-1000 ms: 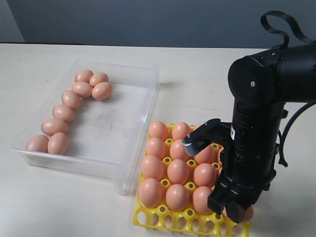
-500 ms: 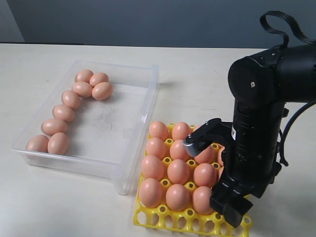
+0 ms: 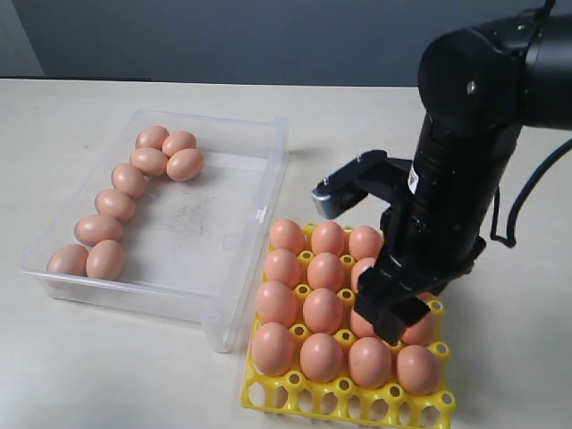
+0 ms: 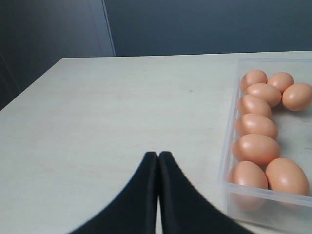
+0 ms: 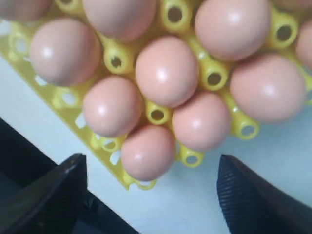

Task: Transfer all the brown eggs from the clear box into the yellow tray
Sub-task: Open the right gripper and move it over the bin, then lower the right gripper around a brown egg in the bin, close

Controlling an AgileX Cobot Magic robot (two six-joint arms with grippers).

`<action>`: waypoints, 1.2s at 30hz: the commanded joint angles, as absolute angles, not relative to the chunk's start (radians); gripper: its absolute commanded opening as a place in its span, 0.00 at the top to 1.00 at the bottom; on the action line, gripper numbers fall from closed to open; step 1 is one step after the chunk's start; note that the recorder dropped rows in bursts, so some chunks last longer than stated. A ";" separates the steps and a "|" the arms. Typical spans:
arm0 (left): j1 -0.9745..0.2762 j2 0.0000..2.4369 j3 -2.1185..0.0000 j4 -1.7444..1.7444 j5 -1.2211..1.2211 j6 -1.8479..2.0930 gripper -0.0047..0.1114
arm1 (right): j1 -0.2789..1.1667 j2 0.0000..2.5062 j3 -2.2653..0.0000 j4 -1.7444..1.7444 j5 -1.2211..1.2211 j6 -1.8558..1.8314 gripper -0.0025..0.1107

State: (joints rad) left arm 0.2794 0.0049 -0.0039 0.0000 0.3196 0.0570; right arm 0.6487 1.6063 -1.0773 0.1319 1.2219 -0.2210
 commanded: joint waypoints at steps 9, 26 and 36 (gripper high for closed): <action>0.275 0.000 0.000 0.000 0.309 0.057 0.96 | 0.686 1.599 -1.128 0.545 0.657 -0.585 0.35; 0.275 0.000 0.000 0.000 0.309 0.057 0.96 | 0.816 2.108 -1.595 0.720 0.564 -0.579 0.35; 0.275 0.000 0.000 0.000 0.309 0.057 0.96 | 0.828 2.312 -1.804 0.767 0.558 -0.468 0.35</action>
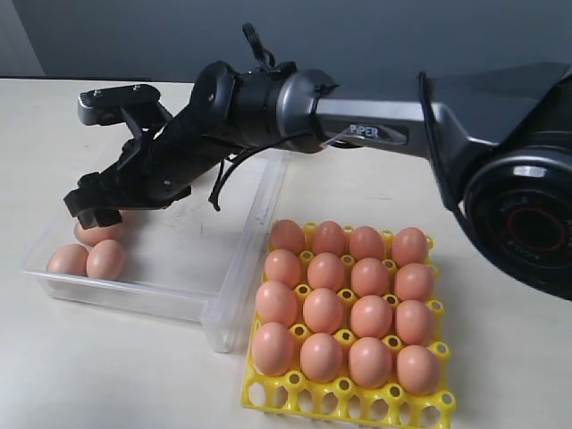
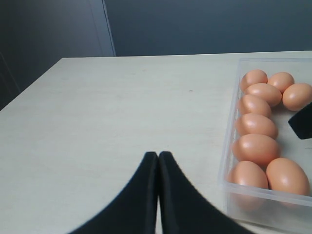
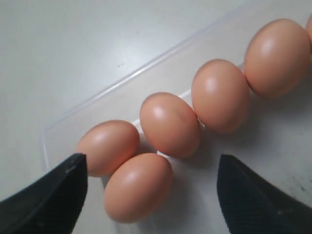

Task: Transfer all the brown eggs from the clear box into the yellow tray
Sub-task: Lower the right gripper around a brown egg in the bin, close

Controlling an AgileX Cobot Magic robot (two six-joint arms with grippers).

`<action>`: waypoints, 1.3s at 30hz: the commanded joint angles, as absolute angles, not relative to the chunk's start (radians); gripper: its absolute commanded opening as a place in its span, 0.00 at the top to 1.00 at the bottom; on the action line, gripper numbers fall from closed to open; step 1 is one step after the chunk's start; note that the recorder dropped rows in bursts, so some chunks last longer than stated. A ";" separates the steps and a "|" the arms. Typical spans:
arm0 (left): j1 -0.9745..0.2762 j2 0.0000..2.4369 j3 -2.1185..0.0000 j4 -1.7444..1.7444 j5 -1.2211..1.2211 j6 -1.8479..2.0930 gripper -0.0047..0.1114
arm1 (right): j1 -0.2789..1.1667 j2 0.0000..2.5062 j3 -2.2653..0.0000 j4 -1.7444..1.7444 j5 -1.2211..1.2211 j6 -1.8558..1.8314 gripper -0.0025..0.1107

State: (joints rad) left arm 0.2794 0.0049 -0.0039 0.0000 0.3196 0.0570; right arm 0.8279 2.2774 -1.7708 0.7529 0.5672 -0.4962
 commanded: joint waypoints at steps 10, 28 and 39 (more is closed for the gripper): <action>0.275 0.000 0.000 0.000 0.309 0.057 0.96 | 0.839 2.376 -1.810 0.794 0.579 -0.448 0.35; 0.275 0.000 0.000 0.000 0.309 0.057 0.96 | 0.878 2.399 -1.810 0.794 0.595 -0.444 0.69; 0.275 0.000 0.000 0.000 0.309 0.057 0.96 | 0.878 2.362 -1.810 0.707 0.624 -0.444 0.98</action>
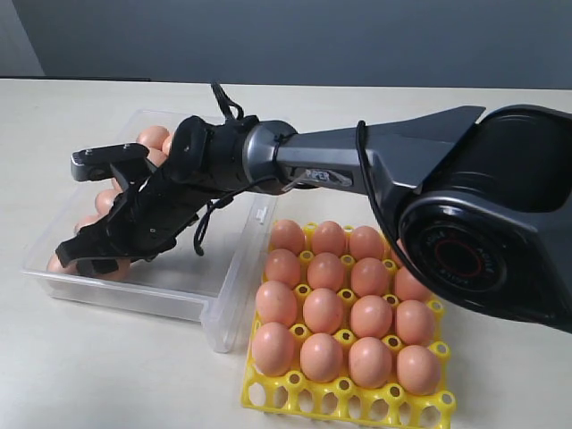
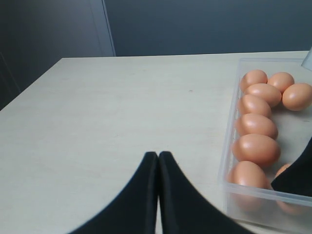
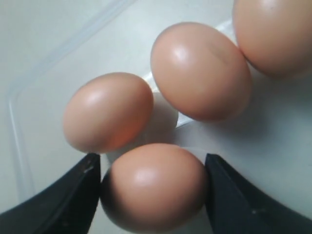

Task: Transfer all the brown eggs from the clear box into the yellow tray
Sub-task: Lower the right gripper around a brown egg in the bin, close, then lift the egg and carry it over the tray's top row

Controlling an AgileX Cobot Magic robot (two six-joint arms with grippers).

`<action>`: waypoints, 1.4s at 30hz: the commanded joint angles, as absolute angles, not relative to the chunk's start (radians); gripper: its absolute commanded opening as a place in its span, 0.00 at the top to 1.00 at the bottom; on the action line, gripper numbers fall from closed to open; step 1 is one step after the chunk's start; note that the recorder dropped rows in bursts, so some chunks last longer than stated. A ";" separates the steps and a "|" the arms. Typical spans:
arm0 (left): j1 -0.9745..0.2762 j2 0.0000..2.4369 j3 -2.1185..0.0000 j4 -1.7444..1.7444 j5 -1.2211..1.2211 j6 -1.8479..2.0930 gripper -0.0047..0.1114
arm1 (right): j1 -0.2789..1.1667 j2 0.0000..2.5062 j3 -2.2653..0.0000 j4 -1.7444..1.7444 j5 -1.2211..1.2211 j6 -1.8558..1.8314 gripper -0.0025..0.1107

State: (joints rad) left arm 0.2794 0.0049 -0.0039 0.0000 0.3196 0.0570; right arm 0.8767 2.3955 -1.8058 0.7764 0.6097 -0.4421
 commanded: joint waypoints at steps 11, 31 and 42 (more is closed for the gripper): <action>0.275 0.000 0.000 0.000 0.309 0.057 0.96 | 0.879 2.163 -1.762 0.496 0.630 -0.444 0.98; 0.275 0.000 0.000 0.000 0.309 0.057 0.96 | 0.879 1.431 -0.916 0.364 0.264 -0.456 0.98; 0.275 0.000 0.000 0.000 0.309 0.057 0.96 | 0.943 1.406 -0.807 0.233 0.386 -0.507 0.98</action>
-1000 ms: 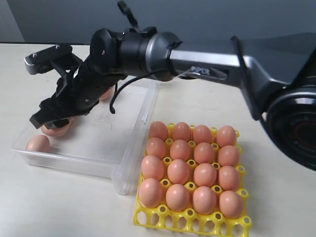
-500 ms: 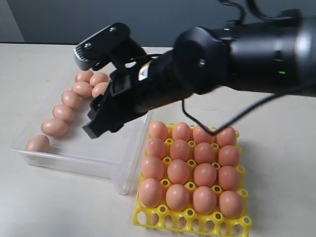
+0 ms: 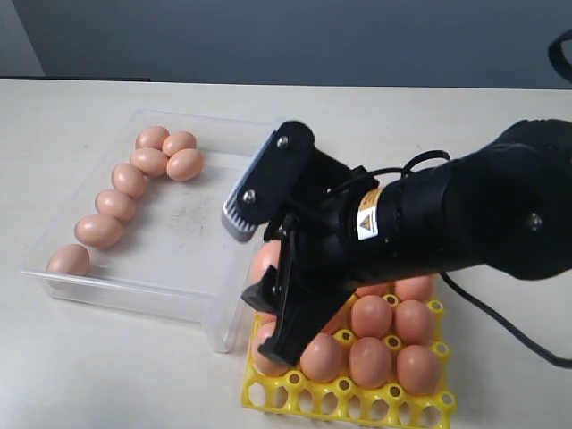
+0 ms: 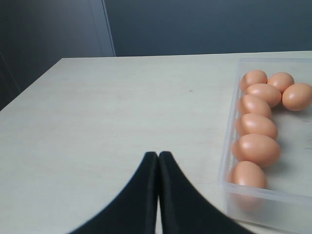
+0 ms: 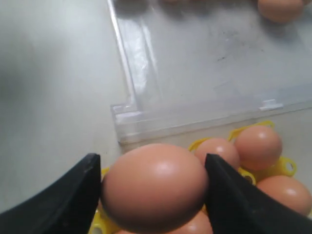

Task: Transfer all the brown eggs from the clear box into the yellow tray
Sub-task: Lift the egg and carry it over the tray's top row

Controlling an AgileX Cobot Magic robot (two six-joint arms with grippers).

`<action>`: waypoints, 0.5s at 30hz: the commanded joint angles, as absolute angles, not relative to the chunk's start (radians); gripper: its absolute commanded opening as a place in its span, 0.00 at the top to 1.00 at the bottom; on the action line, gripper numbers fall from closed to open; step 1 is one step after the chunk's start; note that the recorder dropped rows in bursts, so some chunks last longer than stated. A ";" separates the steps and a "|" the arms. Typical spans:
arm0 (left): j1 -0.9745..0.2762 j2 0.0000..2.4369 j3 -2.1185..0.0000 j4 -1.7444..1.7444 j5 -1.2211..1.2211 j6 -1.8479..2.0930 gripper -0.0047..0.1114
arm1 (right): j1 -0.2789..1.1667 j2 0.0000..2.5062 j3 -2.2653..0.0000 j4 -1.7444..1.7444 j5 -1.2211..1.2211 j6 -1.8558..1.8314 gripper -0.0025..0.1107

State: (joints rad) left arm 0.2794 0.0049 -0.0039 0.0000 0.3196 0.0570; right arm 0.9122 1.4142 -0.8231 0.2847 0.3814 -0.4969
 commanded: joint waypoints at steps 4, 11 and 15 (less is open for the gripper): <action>0.275 0.000 0.000 0.000 0.309 0.057 0.96 | 0.969 1.406 -0.803 0.210 0.404 -0.505 0.98; 0.275 0.000 0.000 0.000 0.309 0.057 0.96 | 0.974 1.406 -0.803 0.200 0.407 -0.497 0.98; 0.275 0.000 0.000 0.000 0.309 0.057 0.96 | 0.974 1.406 -0.803 0.200 0.407 -0.497 0.98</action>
